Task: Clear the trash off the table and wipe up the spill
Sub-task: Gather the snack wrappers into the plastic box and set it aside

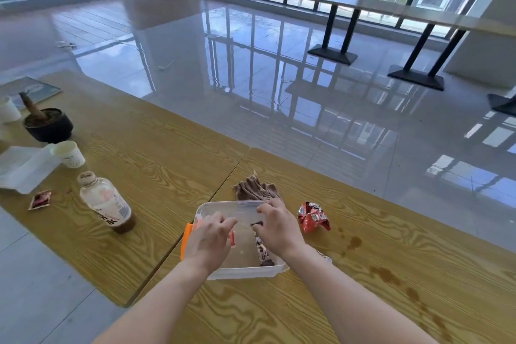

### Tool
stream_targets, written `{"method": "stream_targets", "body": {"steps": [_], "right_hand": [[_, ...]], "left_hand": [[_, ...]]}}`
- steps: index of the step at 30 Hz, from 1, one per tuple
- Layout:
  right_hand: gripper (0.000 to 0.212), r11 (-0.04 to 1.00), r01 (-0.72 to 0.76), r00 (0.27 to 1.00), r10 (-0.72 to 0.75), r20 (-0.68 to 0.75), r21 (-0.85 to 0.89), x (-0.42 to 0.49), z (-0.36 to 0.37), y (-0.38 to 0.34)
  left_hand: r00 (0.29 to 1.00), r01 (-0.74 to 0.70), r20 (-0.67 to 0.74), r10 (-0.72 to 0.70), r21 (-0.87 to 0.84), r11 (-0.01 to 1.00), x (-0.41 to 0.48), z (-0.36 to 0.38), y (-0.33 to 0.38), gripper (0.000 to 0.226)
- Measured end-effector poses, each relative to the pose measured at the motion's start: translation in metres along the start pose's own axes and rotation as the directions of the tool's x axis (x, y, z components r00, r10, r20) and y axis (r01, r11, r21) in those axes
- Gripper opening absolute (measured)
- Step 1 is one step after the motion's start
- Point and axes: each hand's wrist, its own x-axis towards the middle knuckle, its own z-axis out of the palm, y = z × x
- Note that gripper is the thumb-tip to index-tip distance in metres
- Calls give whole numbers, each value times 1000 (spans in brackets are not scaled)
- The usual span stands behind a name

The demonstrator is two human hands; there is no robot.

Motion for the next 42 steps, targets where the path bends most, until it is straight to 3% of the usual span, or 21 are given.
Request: {"method": "stream_targets", "body": {"steps": [5, 10, 17, 23, 30, 35, 42], "right_hand": [[35, 999, 12, 990, -7, -140, 32, -10, -15, 12], [29, 997, -59, 967, 68, -244, 45, -18, -39, 26], [23, 984, -179, 950, 174, -259, 5, -31, -62, 74], [26, 979, -201, 970, 195, -144, -31, -32, -72, 130], [39, 987, -147, 988, 149, 30, -57, -12, -79, 189], [46, 994, -80, 989, 89, 117, -75, 8, -73, 208], [73, 980, 126, 945, -72, 319, -154, 36, -59, 211]], "left_hand": [[999, -16, -51, 14, -37, 999, -2, -12, 13, 36], [987, -124, -120, 107, -150, 981, 5, -19, 36, 40], [954, -276, -173, 245, -190, 942, 18, -24, 83, 42], [930, -354, -166, 329, -154, 922, 24, -16, 151, 38], [931, -365, -22, 364, -92, 926, 33, 31, 220, 32], [962, -229, 153, 225, 6, 973, 36, 66, 229, 23], [923, -297, 300, 242, 153, 943, 46, 94, 224, 23]]}}
